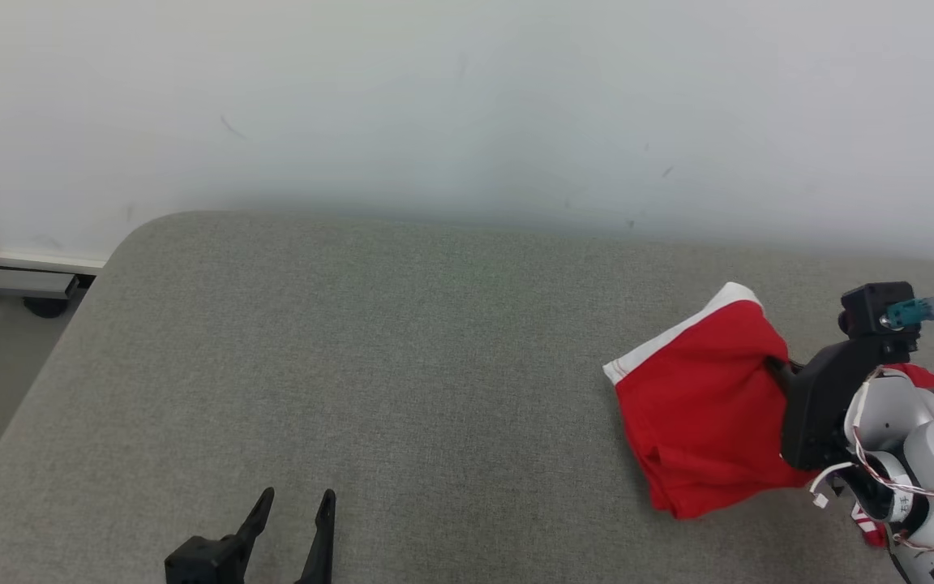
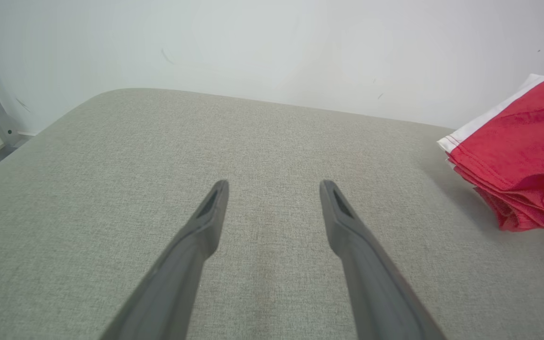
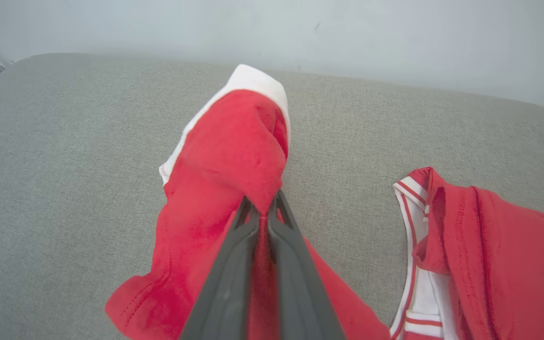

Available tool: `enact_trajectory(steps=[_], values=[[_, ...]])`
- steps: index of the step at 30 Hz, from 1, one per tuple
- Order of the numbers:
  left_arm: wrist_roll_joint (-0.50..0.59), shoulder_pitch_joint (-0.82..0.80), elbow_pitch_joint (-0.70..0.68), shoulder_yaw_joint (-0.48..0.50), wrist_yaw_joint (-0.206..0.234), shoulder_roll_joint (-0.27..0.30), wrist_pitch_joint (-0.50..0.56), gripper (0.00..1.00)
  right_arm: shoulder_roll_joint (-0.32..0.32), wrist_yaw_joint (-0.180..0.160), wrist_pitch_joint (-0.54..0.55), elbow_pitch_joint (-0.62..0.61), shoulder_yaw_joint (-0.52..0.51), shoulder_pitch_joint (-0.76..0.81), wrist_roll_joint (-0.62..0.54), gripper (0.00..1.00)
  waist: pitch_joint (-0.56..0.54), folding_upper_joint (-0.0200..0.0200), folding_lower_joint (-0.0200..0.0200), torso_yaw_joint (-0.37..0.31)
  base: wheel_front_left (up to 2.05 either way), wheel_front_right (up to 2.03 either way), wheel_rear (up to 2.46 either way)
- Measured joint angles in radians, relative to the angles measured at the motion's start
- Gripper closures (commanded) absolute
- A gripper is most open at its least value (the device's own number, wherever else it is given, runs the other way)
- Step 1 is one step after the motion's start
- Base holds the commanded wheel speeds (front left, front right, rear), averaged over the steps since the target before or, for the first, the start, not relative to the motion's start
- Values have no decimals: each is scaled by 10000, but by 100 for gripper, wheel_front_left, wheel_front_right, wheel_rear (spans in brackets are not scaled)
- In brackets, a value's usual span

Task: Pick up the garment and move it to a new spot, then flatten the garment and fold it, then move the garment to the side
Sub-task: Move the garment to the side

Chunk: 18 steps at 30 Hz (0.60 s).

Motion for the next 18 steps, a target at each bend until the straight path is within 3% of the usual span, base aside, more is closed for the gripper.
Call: enact_trajectory(steps=[18], values=[[6, 47, -217, -94, -4, 119, 31, 0, -1331, 105, 1068, -627, -148, 70, -40, 100, 74, 0, 1, -362, 0, 0, 0]])
